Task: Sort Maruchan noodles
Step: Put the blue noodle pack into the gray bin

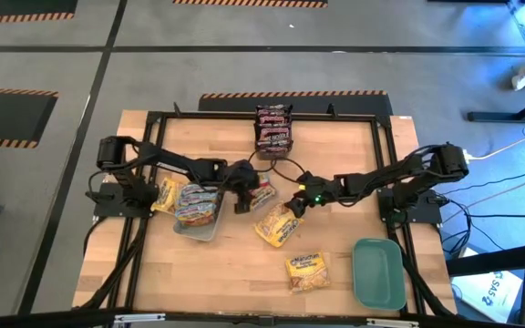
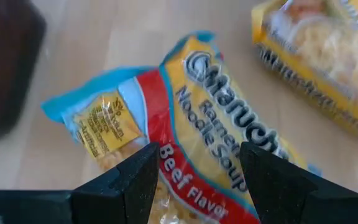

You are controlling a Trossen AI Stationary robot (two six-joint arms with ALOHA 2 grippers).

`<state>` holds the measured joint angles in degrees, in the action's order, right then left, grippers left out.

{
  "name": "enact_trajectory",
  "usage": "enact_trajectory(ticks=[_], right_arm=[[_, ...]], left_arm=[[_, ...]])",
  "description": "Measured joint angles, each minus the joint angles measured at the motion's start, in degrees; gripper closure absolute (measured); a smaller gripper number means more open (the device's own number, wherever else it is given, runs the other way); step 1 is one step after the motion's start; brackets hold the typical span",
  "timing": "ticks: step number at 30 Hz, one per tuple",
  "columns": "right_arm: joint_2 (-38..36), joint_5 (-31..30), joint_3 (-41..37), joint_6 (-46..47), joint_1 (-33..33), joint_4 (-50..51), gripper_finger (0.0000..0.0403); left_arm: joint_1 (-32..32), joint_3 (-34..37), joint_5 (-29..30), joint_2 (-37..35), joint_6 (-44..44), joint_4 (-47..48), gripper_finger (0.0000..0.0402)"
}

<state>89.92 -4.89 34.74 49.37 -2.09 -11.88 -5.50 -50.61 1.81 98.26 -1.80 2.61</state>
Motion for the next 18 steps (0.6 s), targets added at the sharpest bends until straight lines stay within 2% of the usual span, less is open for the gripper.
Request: enact_trajectory(ticks=[7, 13, 16, 18], right_arm=[[1.1, 0.1, 0.0, 0.3, 1.2, -1.1, 0.0095], [0.9, 0.5, 0.1, -0.6, 4.9, 3.3, 0.0095], [-0.1, 1.8, 0.2, -2.3, 6.8, 5.4, 0.0095], [-1.9, 2.2, 0.0, -3.3, 8.0, 8.8, 0.0095]], left_arm=[[0.0, -1.4, -1.2, 8.1, 3.4, -15.0, 0.0183], [0.2, -5.6, -1.5, 13.7, 7.6, -21.9, 0.0183], [0.6, -7.9, -1.2, 14.2, 4.6, -19.6, 0.0183], [0.6, -8.8, -0.6, 12.1, 1.8, -13.5, 0.0183]])
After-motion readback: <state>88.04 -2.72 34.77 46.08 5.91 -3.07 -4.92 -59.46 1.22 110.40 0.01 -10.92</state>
